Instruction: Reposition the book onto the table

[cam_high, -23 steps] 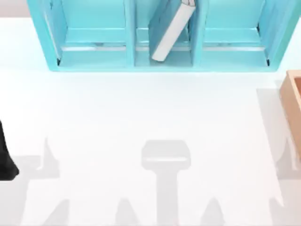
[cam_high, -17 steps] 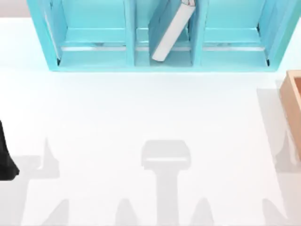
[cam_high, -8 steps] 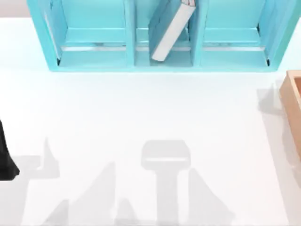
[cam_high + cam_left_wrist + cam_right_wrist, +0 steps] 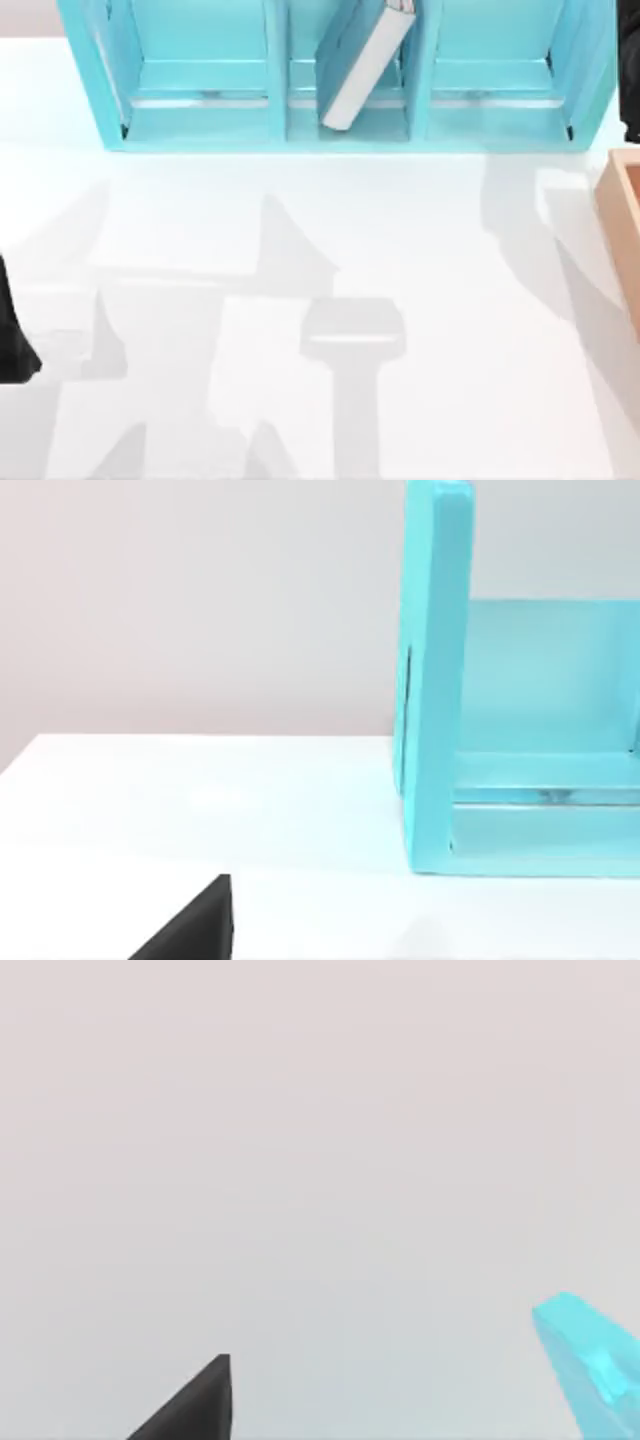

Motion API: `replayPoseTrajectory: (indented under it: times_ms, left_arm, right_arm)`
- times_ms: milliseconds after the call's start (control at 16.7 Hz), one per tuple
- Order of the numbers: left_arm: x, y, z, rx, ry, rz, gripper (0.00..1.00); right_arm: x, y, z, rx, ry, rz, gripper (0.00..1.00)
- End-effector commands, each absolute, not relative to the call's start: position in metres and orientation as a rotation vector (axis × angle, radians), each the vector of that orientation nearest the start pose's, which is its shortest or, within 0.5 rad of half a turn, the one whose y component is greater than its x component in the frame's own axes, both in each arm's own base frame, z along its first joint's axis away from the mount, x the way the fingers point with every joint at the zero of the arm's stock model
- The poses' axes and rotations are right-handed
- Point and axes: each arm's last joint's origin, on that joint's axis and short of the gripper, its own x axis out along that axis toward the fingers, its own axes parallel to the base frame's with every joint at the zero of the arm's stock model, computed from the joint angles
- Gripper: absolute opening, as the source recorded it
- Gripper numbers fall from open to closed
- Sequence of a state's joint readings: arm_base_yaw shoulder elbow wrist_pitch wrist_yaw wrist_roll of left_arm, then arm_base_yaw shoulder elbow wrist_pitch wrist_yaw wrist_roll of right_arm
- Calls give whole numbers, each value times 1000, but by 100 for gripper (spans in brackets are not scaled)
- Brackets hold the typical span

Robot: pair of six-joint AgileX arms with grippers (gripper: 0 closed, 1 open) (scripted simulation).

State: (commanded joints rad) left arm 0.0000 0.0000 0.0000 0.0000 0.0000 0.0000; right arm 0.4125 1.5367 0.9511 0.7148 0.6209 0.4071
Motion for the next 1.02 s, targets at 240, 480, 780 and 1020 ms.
replayPoseTrajectory:
  times_ms: [240, 480, 780, 1020]
  left_arm:
    - [106, -1, 160, 0, 0, 0, 100]
    - [106, -1, 160, 0, 0, 0, 100]
    - [106, -1, 160, 0, 0, 0, 100]
    - [106, -1, 160, 0, 0, 0, 100]
  right_arm:
    - [361, 198, 223, 472, -96, -99, 100]
    - [367, 251, 152, 453, -34, -40, 100]
    - [359, 280, 88, 410, 15, -8, 100]
    - [356, 284, 72, 398, 23, -7, 100]
